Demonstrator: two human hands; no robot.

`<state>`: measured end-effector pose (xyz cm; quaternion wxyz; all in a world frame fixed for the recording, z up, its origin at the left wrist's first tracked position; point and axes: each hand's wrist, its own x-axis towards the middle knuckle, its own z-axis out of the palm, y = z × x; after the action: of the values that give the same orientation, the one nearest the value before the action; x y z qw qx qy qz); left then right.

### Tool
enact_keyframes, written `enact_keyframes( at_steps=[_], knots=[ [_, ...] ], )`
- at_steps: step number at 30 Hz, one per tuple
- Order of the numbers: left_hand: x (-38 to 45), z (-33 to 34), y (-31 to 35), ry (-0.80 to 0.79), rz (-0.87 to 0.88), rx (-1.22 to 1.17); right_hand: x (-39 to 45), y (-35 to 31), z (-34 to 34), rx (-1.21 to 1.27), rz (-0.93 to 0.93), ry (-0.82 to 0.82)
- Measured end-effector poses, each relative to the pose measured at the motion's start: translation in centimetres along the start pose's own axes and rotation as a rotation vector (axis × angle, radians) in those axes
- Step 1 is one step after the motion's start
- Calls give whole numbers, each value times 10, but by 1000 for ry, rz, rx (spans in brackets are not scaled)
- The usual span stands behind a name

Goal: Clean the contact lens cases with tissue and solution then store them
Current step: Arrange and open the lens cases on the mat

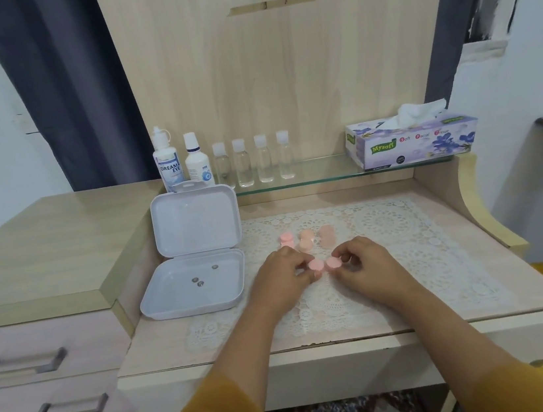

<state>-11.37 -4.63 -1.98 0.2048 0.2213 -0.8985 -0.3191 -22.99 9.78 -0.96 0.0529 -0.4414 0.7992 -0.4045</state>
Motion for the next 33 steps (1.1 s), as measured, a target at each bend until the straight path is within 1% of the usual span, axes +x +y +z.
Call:
enact_keyframes(
  at_steps=[4,19,23,27,33],
  knots=[
    [0,-1,0,-17,13,18,2,0,0,25,28,-17],
    [3,-1,0,-72,78,95,7,10,-1,15,-84,-117],
    [3,0,-1,-71,71,110,4,7,0,13,-97,-109],
    [3,0,-1,-61,59,133,5,5,0,-3,-23,-87],
    [1,0,0,-70,60,109,3,9,2,12,-79,-60]
  ],
)
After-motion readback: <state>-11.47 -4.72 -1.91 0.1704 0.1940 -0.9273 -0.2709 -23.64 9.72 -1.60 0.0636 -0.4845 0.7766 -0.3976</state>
